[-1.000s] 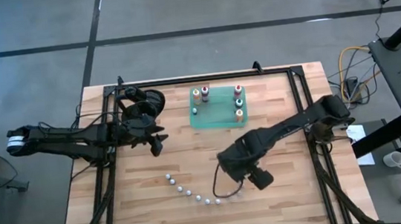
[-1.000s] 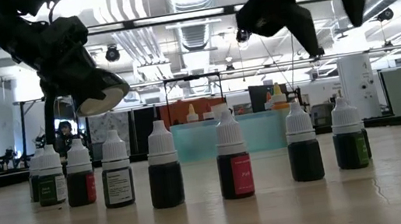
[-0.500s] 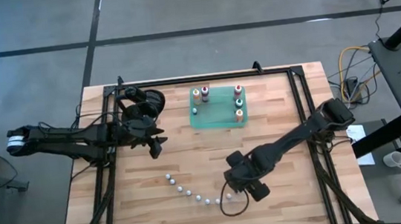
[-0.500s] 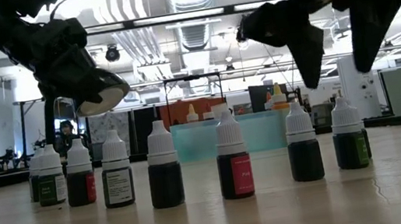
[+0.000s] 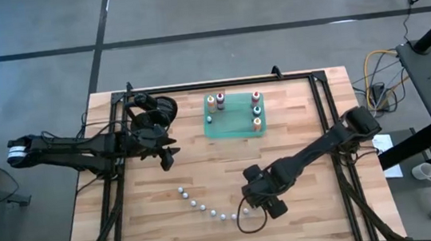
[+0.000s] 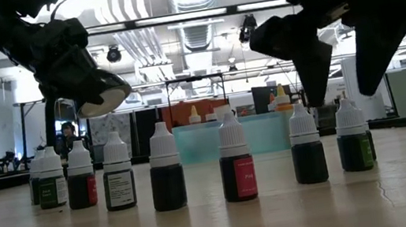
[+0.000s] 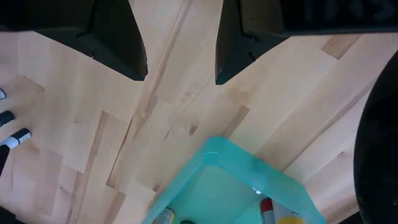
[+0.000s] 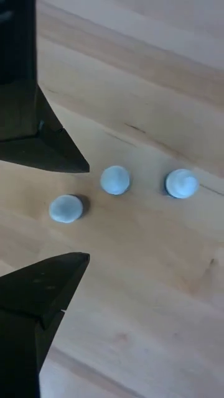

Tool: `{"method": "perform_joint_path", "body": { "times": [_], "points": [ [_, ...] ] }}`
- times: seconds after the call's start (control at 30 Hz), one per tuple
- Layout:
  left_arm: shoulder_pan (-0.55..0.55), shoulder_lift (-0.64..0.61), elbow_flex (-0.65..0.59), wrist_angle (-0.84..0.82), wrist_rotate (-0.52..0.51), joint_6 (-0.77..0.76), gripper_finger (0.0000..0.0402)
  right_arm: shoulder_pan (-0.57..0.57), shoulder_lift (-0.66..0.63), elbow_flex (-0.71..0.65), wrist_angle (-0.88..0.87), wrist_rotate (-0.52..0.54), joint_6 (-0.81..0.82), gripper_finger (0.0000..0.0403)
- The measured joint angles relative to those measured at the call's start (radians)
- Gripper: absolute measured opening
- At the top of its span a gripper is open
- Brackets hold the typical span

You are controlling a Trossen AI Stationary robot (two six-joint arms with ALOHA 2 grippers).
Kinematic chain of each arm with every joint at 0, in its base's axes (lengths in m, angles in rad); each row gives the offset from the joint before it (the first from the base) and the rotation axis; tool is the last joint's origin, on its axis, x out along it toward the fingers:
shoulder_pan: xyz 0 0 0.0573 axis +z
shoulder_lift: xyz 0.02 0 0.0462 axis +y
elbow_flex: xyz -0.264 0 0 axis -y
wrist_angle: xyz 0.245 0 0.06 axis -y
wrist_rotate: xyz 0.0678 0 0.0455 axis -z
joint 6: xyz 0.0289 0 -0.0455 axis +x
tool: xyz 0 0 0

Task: Pick & Place food coloring
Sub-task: Put the right small black food coloring bottle into the green bin

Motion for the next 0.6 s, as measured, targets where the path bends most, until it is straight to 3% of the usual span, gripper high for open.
{"method": "perform_joint_path", "body": {
  "times": [0.6],
  "points": [
    [0.000, 0.000, 0.000, -0.005, 0.000, -0.004, 0.0163, 0.000, 0.020, -0.010, -0.029, 0.004, 0.055, 0.0201]
  ]
}}
